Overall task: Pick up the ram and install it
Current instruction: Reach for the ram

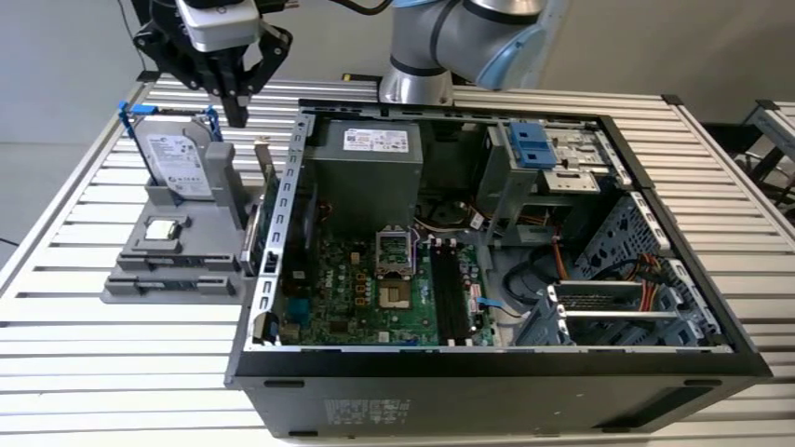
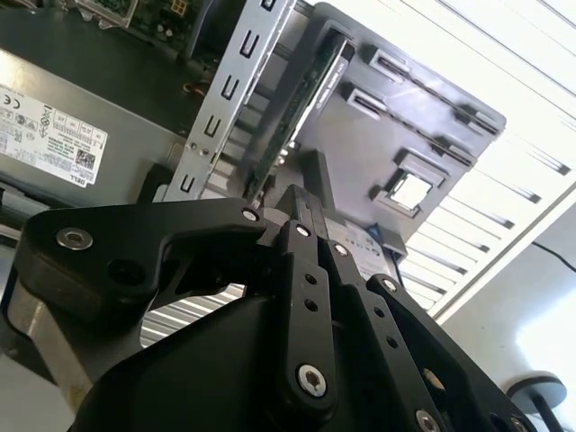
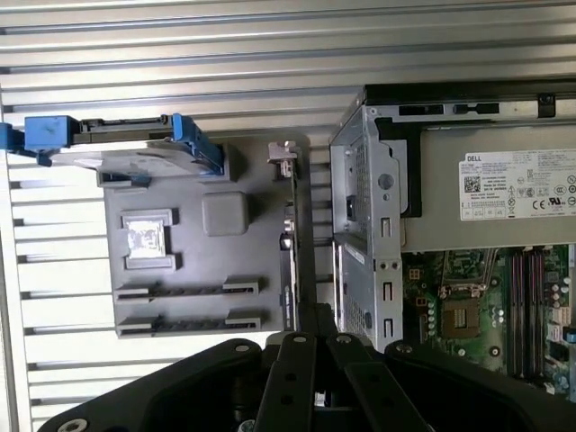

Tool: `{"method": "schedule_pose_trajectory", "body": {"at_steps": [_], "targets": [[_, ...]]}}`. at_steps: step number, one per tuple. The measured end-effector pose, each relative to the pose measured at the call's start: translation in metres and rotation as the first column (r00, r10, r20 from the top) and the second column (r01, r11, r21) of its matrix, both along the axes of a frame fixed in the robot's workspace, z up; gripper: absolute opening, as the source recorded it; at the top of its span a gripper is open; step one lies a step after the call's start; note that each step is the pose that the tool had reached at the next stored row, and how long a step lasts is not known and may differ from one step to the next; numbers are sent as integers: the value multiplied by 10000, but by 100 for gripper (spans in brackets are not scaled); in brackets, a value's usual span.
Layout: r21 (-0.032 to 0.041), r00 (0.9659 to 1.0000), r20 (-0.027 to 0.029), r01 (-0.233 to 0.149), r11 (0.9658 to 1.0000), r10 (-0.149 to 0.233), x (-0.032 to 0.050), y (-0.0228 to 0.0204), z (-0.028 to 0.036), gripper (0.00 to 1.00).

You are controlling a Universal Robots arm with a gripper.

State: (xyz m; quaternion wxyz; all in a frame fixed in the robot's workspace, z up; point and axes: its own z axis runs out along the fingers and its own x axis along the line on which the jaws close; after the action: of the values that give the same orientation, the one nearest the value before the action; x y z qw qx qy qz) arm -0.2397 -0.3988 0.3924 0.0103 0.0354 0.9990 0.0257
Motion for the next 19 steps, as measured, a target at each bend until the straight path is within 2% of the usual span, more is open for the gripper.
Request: {"method": "schedule_pose_trajectory", "body": {"at_steps": [13, 19], "targets": [[0, 10000, 0, -1, 10000, 1, -127, 0, 0, 0], [0, 10000, 0, 0, 10000, 0, -255, 0, 0, 0]]}}
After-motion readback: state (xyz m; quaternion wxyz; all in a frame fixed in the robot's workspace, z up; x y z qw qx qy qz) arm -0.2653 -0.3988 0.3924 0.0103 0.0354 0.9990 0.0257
